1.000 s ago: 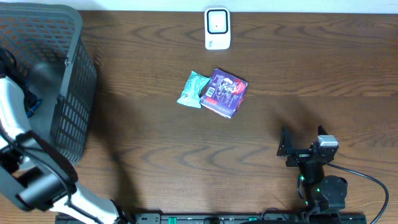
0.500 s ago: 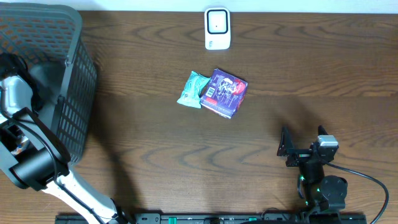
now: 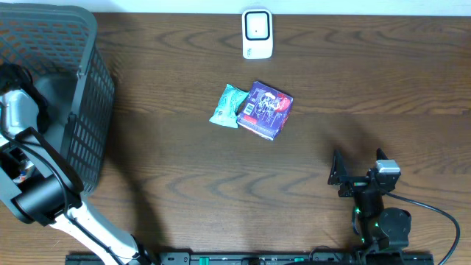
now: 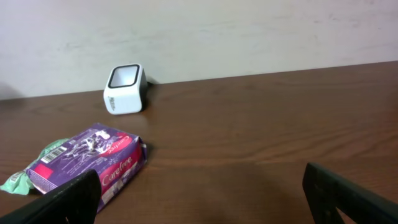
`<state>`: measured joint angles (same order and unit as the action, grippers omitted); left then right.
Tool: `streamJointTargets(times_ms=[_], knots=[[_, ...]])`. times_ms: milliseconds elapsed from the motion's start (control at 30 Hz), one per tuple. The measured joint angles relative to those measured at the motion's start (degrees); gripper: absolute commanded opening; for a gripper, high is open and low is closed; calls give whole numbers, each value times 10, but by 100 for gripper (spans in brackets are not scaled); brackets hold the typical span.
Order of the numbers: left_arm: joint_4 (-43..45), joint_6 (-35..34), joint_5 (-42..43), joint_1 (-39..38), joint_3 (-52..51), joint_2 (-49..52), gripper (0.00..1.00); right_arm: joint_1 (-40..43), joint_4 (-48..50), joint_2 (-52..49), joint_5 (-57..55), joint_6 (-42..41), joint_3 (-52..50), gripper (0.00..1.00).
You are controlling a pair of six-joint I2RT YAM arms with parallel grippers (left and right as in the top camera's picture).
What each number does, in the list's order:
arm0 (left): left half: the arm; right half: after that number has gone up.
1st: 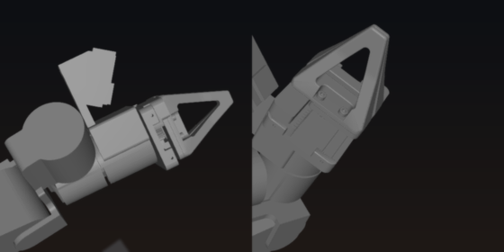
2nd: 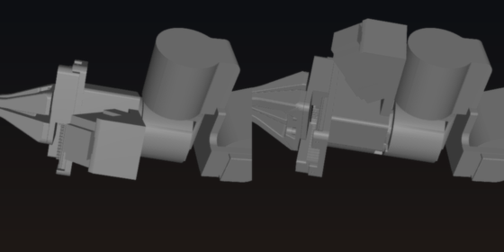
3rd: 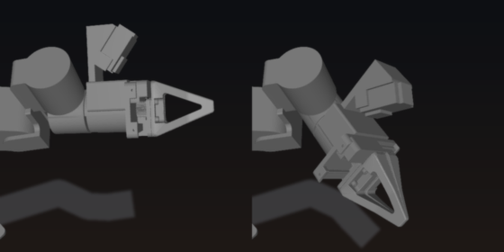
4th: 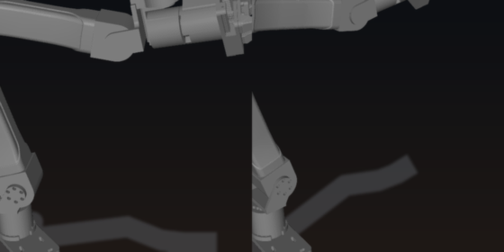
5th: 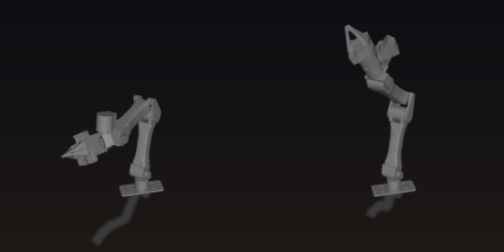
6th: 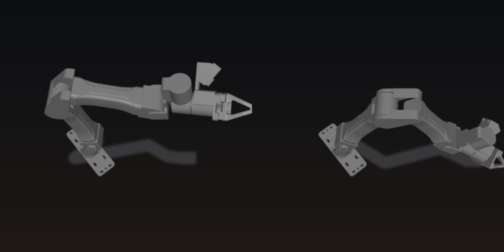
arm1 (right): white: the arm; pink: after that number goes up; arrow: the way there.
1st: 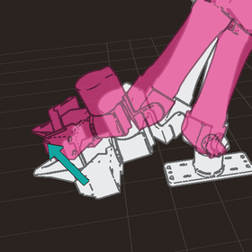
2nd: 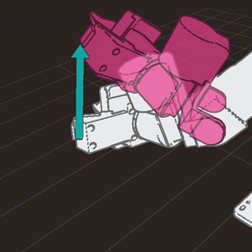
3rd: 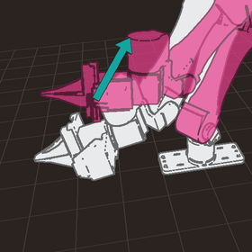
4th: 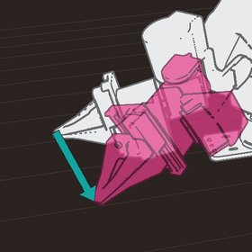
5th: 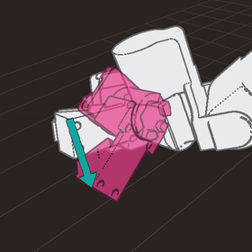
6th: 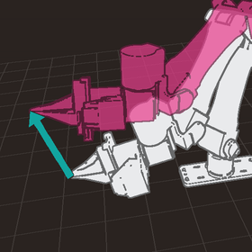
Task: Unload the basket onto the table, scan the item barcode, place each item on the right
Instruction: 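Reach the left gripper into the basket and grasp the blue snack bar, then carry the blue snack bar out and set it left of the wipes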
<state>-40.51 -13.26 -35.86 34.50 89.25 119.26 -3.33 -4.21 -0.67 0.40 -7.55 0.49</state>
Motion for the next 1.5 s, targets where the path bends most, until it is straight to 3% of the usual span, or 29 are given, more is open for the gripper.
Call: streamJointTargets(times_ms=[133,200,267,333,367,733,1133,1500], knots=[[0,-3,14,2,0,0,93,0,0,0,0,0,0,99],[-1,-3,35,7,0,0,86,0,0,0,0,0,0,99],[-1,-3,58,15,-7,-1,67,0,0,0,0,0,0,99],[-1,-3,68,22,-16,-1,36,0,0,0,0,0,0,99],[0,-2,72,28,-22,-2,9,0,0,0,0,0,0,99],[-54,-24,172,38,-37,-59,7,0,0,0,0,0,0,99],[-43,-78,334,-24,-45,-334,7,0,0,0,0,0,0,99],[-8,-102,481,-116,-45,-490,7,0,0,0,0,0,0,99]])
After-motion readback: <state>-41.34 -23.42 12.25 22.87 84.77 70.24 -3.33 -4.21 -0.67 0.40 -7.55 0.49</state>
